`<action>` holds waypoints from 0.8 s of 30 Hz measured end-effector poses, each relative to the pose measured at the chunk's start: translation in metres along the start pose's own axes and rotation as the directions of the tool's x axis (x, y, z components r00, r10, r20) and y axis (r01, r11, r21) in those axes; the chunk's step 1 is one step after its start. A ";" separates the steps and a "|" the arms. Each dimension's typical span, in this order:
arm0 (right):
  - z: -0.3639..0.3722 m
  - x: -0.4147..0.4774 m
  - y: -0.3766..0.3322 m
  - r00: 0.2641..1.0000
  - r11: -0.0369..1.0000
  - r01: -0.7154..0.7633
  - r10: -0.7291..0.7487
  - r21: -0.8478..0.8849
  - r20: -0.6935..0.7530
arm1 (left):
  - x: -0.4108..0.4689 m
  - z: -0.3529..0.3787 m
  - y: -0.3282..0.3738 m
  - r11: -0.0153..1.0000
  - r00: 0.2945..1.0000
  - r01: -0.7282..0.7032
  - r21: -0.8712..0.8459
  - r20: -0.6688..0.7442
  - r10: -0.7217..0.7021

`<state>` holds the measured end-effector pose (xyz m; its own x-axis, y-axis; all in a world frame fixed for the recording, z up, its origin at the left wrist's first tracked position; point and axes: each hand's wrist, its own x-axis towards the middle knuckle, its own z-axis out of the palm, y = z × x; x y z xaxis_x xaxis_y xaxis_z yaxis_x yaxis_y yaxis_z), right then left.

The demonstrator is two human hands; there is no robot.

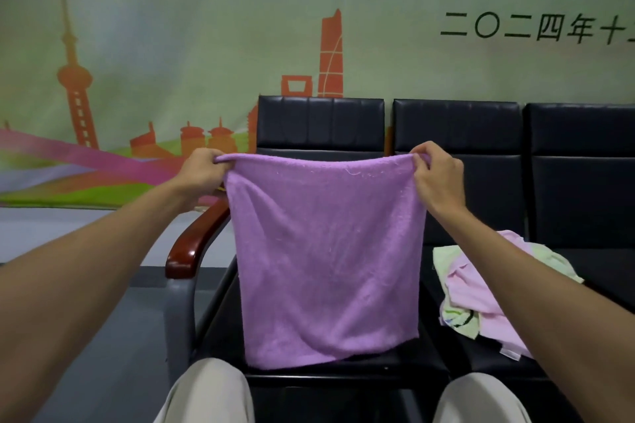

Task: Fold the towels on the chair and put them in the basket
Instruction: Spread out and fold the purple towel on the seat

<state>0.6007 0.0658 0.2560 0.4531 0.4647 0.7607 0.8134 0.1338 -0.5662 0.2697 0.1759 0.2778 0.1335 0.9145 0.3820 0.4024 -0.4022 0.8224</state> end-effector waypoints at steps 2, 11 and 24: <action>-0.002 0.002 -0.002 1.000 0.999 0.006 -0.005 -0.045 0.011 | 0.003 -0.003 0.004 0.977 0.997 0.067 -0.203 -0.026 -0.074; 0.007 0.003 -0.010 0.933 0.848 -0.356 0.342 0.393 0.109 | 0.012 -0.018 -0.003 0.780 0.911 0.365 -0.508 0.025 -0.411; 0.009 0.010 -0.003 0.990 0.994 -0.063 0.073 -0.089 0.117 | -0.002 -0.005 0.001 0.917 0.968 -0.131 0.378 -0.152 0.201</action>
<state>0.5992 0.0780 0.2626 0.4653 0.5725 0.6751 0.8125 0.0264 -0.5824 0.2654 0.1734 0.2801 0.0727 0.7976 0.5987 0.6934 -0.4719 0.5445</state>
